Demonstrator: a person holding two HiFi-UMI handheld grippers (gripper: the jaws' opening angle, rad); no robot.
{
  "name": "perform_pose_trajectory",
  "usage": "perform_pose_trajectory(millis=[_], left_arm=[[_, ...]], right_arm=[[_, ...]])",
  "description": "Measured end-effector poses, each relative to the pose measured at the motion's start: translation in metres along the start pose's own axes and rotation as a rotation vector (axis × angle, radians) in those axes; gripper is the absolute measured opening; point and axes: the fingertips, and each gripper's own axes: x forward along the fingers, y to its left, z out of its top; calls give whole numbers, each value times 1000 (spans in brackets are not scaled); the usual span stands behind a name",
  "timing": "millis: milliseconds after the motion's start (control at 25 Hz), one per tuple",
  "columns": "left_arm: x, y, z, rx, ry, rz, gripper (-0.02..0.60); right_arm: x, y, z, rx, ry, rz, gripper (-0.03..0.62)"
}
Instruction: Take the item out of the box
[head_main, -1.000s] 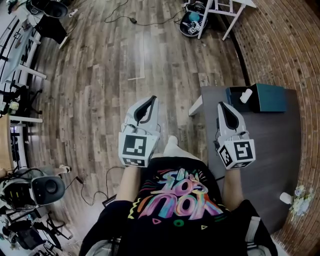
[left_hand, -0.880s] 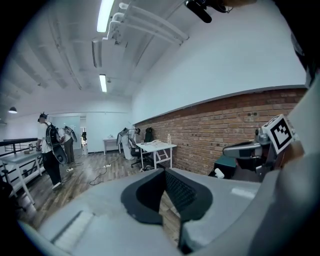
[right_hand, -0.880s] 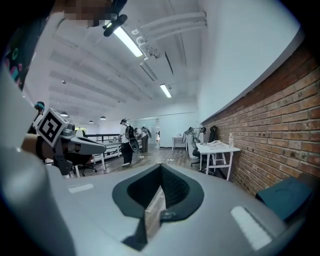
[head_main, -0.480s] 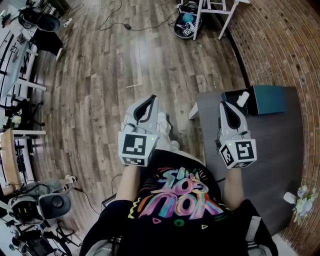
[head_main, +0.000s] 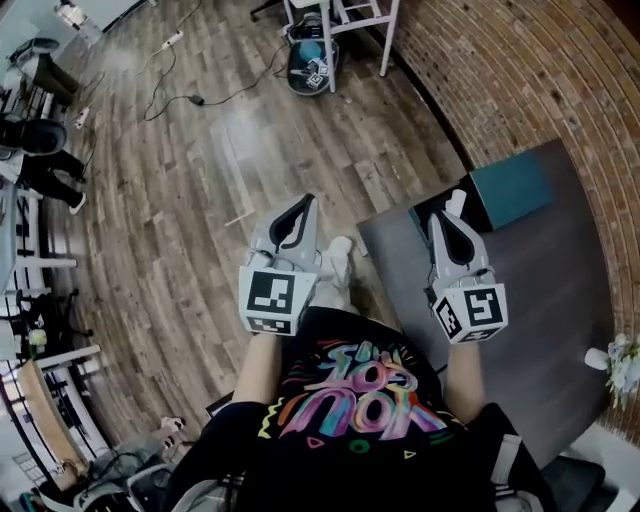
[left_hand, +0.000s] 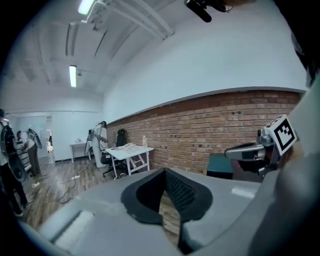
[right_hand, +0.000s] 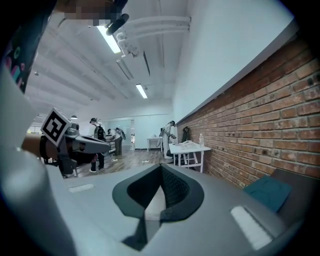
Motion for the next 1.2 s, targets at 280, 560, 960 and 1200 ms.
perform_pose_trajectory(millis=[280, 560, 960, 1200], left_arm=[[103, -14, 27, 41, -19, -212, 2], [183, -29, 60, 85, -43, -419, 2], [256, -87, 85, 183, -70, -775, 2], [264, -123, 84, 207, -57, -901, 2]], right_arm=[[18, -62, -1, 33, 25, -193, 2], [24, -115, 14, 51, 31, -416, 1], [-22, -155, 5, 138, 16, -822, 1], [-46, -151, -5, 179, 32, -939, 2]])
